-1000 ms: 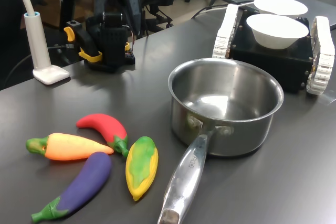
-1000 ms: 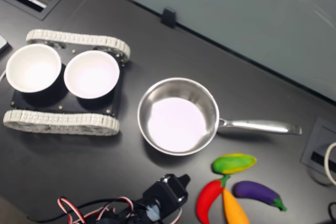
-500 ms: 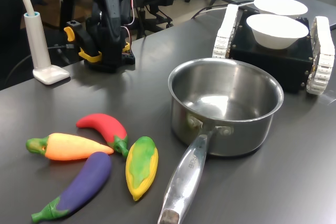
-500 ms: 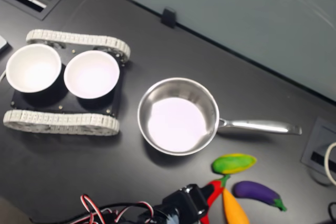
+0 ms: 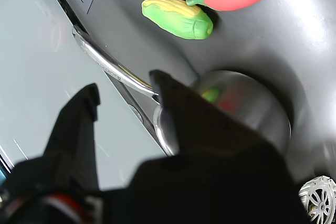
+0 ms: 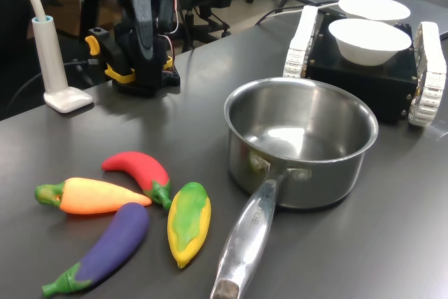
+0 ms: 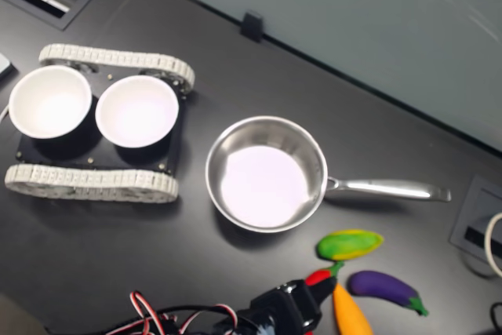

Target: Pick up the carrot and place them in the pan

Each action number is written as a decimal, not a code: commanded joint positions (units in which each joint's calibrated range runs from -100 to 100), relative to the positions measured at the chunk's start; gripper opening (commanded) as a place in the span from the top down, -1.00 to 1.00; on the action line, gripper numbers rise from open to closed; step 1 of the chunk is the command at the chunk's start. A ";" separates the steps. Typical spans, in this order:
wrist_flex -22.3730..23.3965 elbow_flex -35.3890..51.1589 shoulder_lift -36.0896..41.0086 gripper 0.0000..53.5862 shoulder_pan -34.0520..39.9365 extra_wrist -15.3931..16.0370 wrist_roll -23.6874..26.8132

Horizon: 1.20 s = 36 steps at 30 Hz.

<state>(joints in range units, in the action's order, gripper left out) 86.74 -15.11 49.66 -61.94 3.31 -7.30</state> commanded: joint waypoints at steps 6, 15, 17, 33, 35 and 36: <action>-5.42 -1.02 -0.87 0.12 -2.51 0.48 0.00; -8.15 -3.38 -2.97 -0.08 -5.38 0.39 1.22; -8.40 -3.38 -3.73 -0.09 -6.30 0.39 1.32; -10.19 -2.92 -10.82 -0.24 -9.74 0.48 3.71; -10.71 -2.74 -12.17 -0.25 -9.51 0.48 3.76; -10.79 -2.56 -12.84 -0.26 -9.39 0.48 3.81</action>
<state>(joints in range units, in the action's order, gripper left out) 79.35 -19.73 37.54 -70.74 3.31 -3.83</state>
